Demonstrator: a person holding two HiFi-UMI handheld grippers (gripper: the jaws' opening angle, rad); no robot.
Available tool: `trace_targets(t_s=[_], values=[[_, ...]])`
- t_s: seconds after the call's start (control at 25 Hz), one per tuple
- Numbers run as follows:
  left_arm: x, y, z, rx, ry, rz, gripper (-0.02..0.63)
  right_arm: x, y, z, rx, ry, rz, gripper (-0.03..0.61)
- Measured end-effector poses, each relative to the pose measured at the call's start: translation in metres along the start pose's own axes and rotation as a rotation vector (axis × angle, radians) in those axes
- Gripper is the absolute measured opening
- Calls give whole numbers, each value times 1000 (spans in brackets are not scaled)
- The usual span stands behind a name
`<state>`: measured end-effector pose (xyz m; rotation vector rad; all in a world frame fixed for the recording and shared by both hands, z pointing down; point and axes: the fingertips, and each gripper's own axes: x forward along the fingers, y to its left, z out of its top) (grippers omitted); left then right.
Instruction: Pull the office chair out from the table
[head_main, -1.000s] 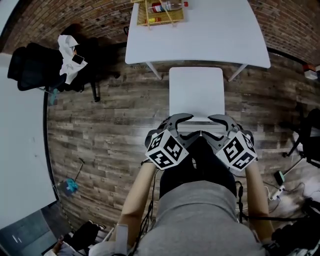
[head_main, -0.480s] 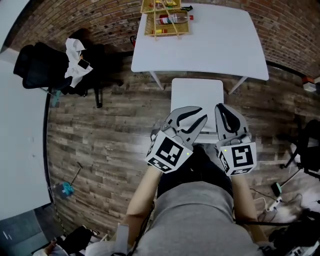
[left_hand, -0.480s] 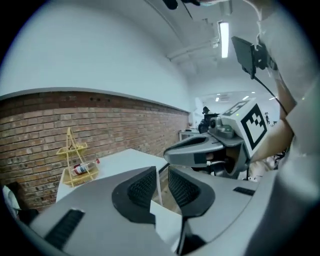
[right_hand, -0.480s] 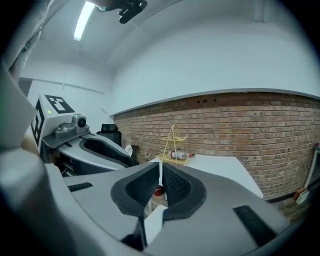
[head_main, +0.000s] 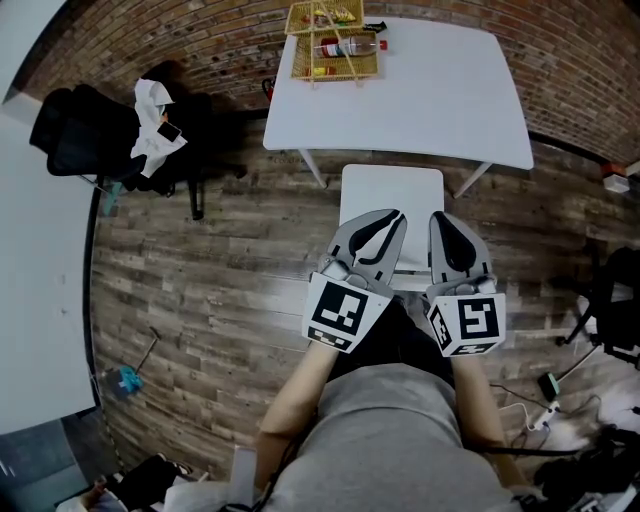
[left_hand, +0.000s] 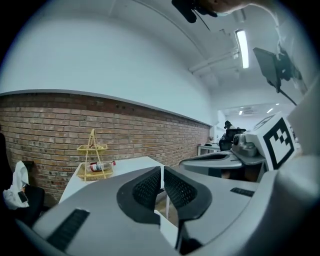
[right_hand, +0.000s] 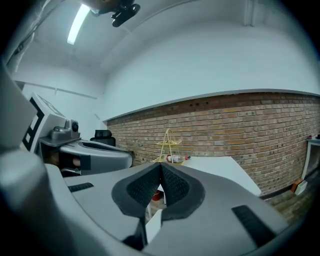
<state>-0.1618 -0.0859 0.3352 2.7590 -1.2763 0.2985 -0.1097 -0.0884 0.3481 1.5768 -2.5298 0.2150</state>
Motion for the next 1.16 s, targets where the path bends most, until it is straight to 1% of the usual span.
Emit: trace_targets(t_s=[0.12, 0.28, 0.4, 0.68, 0.84, 1.16], values=[[1, -4, -3, 13, 17, -3, 31, 0, 1, -2, 4, 5, 8, 15], [0, -6, -2, 27, 12, 3, 31, 0, 1, -3, 8, 13, -1, 15], [-1, -8, 0, 45, 8, 10, 31, -1, 2, -4, -6, 9, 18, 15], [0, -8, 1, 39, 7, 11, 31, 1, 8, 0, -13, 2, 32, 15], [1, -8, 2, 53, 15, 7, 31, 2, 8, 3, -6, 7, 22, 15], [5, -7, 2, 53, 14, 10, 31, 4, 5, 5, 12, 6, 17, 15]])
